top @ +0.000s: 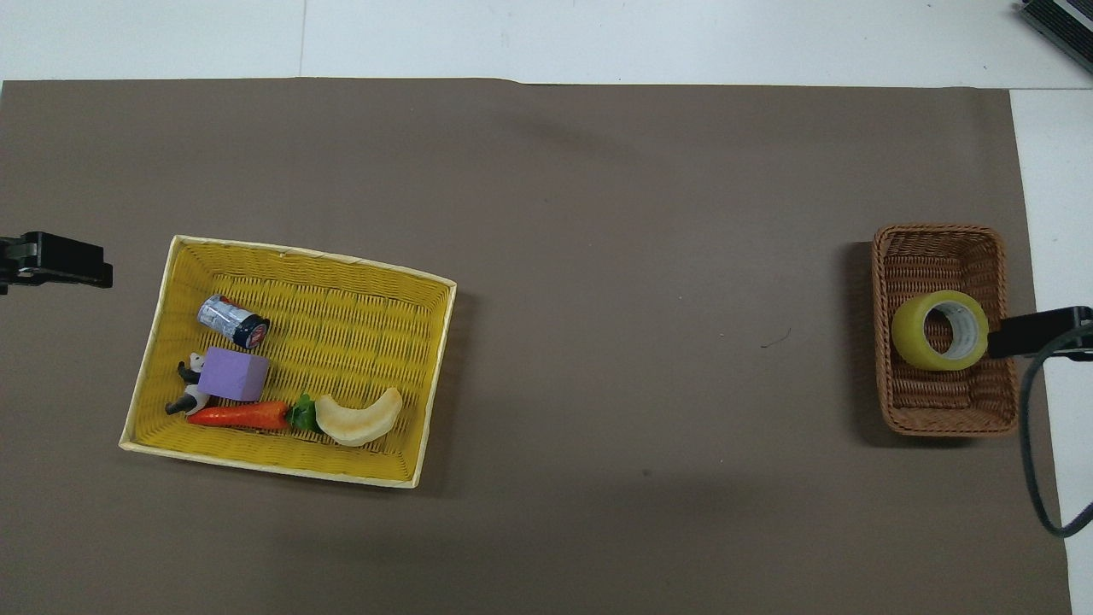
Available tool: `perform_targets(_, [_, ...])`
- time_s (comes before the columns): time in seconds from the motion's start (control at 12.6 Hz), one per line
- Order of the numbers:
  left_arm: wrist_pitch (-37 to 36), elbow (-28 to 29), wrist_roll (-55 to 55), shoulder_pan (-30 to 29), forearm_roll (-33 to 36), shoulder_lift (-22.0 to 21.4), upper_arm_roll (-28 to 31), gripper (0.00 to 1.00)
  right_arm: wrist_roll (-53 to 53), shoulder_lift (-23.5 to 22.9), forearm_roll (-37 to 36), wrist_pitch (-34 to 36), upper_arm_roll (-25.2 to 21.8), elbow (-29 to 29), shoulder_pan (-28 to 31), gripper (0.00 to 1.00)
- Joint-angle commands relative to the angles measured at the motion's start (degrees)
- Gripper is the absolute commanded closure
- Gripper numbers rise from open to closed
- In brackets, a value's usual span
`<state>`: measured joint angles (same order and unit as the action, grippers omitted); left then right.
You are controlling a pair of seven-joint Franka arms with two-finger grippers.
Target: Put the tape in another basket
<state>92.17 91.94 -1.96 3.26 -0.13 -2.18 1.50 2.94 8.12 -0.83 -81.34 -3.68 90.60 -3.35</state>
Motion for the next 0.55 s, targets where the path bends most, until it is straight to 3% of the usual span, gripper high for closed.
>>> perform_targets(0.0, [-1.3, -0.7, -0.2, -0.1, 1.2, -0.2, -0.2, 0.00, -1.4, 1.2, 0.4, -0.8, 0.3, 1.2, 0.7, 0.00])
perform_targets(0.47, [-1.3, -0.7, -0.2, -0.1, 1.2, -0.2, -0.2, 0.00, -1.5, 1.5, 0.4, -0.8, 0.3, 1.6, 0.7, 0.00])
